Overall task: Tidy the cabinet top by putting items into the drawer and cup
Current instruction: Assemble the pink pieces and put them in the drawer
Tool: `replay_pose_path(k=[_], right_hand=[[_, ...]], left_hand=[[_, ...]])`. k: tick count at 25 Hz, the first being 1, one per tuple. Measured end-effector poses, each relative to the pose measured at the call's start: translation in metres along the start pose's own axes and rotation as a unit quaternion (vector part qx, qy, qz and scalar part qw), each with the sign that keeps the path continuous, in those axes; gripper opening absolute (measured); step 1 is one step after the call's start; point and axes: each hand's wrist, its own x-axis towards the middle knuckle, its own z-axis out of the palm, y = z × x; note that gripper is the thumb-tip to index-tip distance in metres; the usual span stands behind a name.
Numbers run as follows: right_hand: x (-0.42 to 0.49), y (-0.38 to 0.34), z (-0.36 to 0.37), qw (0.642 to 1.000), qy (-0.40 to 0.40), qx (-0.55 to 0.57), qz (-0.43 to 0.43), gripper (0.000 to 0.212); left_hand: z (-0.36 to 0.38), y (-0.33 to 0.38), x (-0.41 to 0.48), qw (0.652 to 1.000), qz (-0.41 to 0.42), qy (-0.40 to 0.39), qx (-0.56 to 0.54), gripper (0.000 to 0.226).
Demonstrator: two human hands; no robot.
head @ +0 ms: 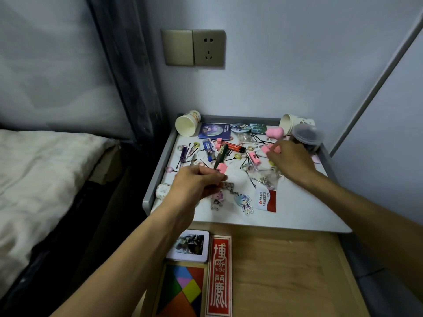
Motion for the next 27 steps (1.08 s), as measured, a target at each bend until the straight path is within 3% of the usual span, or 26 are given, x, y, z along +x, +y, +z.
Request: replay_pose_path(k=[2,4,10,14,17,19,22,27], right_hand=[[-0.03,-0.013,-0.015,0.978,-0.049,0.2,0.046,0.02],[-0.072,-0.026,-0.023,0.927,-0.107,0.351,0.082,0.016],[-0.132,-0.041,-0.019,0.765,-0.21,0.597,0.122,0.017],[-0.131,-0.041,-0.001,0.707,-0.238,0.65,0.146,0.022],[-0.131,-0.039,0.007,0.698,-0.249,0.657,0.141,0.03],[-0.132,-0.038,0.008,0.708,-0.248,0.649,0.127,0.03],[-0.132,-0.037,0.008,0.731,-0.239,0.628,0.123,0.028],[-0.131,-0.033,0.003,0.748,-0.211,0.617,0.125,0.027]], left_hand=[[0.004,-0.003,-0.008,1.0,-0.003,0.0,-0.013,0.007],[0.007,-0.008,-0.014,1.0,-0.004,-0.003,-0.023,0.004],[0.015,-0.025,-0.028,0.999,0.004,-0.042,-0.018,0.021],[0.018,-0.027,-0.029,0.998,0.033,-0.041,0.037,0.015],[0.019,-0.026,-0.025,0.999,0.021,-0.035,0.029,0.023],[0.018,-0.026,-0.023,0.997,0.002,-0.071,0.038,0.033],[0.019,-0.026,-0.022,0.986,0.013,-0.131,0.105,0.03],[0.019,-0.027,-0.023,0.99,0.03,-0.106,0.093,0.027]])
